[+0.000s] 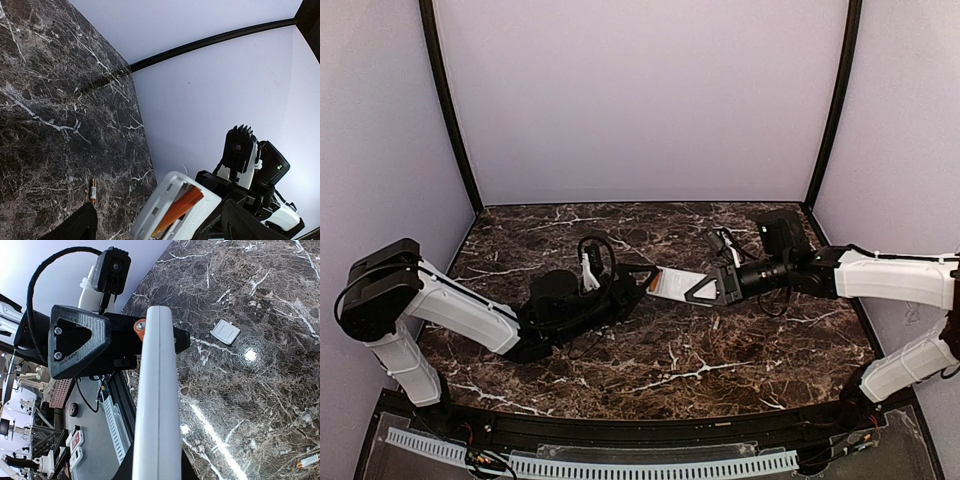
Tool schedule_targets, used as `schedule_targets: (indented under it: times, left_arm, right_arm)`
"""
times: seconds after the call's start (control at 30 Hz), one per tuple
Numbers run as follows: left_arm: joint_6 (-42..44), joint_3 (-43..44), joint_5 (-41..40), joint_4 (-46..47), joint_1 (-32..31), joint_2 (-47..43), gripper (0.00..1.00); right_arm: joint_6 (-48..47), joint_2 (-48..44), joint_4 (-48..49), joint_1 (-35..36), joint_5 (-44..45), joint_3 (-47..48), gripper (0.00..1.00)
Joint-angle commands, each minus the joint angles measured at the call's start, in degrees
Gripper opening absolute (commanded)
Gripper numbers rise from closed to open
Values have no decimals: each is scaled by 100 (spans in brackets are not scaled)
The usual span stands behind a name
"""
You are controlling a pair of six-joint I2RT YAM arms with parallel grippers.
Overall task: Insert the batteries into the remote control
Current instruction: Load the battery into the battery compartment.
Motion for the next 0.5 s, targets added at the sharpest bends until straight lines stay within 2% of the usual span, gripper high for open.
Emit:
schedule_targets:
  times: [0.0,0.47]
  left_arm:
    - [-116,142,-143,231,-42,27,85]
    - [-120,307,-162,109,-42,105,77]
  right_arm:
    - [39,58,297,31,29,-74,0]
    - [8,129,233,64,17,-56,0]
